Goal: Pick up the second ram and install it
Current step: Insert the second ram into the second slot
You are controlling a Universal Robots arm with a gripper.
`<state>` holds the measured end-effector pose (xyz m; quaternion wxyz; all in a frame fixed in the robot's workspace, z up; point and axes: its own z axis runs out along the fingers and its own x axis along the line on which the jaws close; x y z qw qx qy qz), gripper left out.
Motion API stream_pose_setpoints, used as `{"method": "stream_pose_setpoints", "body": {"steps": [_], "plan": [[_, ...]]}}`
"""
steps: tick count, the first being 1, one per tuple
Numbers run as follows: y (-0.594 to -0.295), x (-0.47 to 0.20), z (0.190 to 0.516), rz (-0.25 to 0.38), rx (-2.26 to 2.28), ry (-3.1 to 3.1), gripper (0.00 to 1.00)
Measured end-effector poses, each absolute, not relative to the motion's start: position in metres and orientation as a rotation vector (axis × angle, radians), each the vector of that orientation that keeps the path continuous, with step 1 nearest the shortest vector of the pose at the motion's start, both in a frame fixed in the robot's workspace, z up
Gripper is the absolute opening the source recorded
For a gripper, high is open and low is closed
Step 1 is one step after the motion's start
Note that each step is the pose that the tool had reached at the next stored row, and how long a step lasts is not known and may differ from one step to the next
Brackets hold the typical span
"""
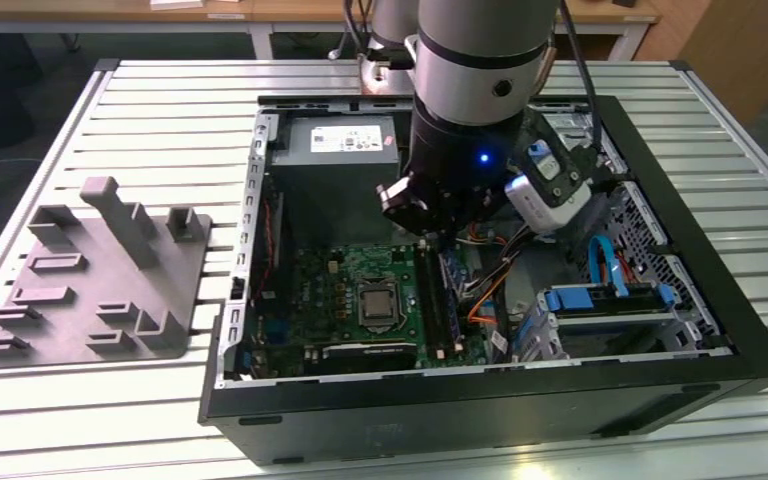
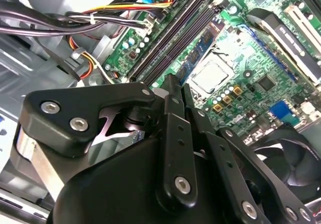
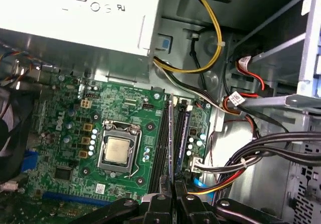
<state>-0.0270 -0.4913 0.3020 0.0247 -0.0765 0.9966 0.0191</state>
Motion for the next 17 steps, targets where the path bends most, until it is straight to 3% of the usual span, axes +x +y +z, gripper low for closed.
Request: {"method": "stream_pose_setpoints", "body": {"steps": [17], "plan": [[-0.4913,-0.0269,0.3015,0.054,-0.126,3.088,0.14]]}}
